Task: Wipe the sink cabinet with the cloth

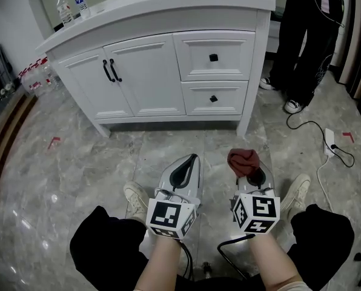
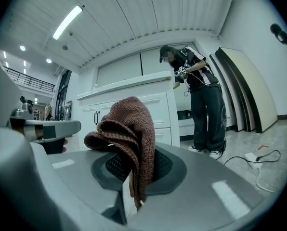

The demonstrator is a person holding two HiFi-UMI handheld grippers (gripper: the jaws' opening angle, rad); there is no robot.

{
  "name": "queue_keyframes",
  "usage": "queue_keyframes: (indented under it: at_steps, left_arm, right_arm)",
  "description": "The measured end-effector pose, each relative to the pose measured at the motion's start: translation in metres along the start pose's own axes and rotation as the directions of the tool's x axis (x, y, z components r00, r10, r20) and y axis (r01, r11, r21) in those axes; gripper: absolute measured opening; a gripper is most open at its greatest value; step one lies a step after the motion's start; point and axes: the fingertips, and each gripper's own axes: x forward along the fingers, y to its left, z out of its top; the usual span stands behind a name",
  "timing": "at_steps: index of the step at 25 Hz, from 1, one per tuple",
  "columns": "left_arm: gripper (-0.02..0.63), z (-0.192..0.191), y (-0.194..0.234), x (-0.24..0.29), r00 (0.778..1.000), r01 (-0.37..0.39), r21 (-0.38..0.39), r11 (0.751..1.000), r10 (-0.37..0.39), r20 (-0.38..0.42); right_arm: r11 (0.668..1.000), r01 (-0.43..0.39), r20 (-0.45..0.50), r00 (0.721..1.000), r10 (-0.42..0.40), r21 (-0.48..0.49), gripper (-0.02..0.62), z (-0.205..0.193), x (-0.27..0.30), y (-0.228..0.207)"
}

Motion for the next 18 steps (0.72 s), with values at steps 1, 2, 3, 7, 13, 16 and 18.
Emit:
queue_keyframes:
  at_steps: [1, 2, 3, 7, 13, 16, 18]
  left_arm:
    - [0.000, 0.000, -0.002, -0.003, 1.000, 0.001, 0.003, 1.000, -0.001, -0.004]
    - [0.000, 0.000, -0.004, -0.005, 1.000, 0.001, 0.004, 1.000, -0.001, -0.005]
    - [0.000, 0.002, -0.004, -0.008, 1.000, -0.002, 0.004, 1.000, 0.002, -0.003]
    - [0.000, 0.007, -0.006, -0.012, 1.000, -0.012, -0.012, 1.000, 0.013, 0.013]
    - [0.000, 0.005, -0.018, -0.011, 1.000, 0.009, -0.008, 1.000, -0.009, 0.009]
    - [0.000, 0.002, -0.019, -0.009, 1.000, 0.011, 0.000, 1.000, -0.011, -0.002]
    - [0.000, -0.001, -0.017, -0.009, 1.000, 0.008, 0.002, 1.000, -0.008, -0.008]
  right_arm:
    - [1.000, 0.004, -0.002, 1.000, -0.004, 0.001, 0.080, 0.000, -0.002, 0.000]
    - [1.000, 0.006, -0.003, 1.000, -0.006, 0.003, 0.080, 0.000, -0.004, -0.001]
    - [1.000, 0.007, -0.004, 1.000, -0.007, 0.004, 0.080, 0.000, -0.006, -0.001]
    - [1.000, 0.004, -0.011, 1.000, -0.004, 0.004, 0.080, 0.000, -0.013, 0.000]
    - [1.000, 0.000, -0.026, 1.000, 0.000, 0.006, 0.080, -0.006, -0.018, -0.001]
    - [1.000, -0.004, -0.025, 1.000, 0.004, 0.001, 0.078, -0.006, -0.016, 0.001]
    - [1.000, -0.004, -0.024, 1.000, 0.004, 0.003, 0.078, -0.007, -0.015, 0.001]
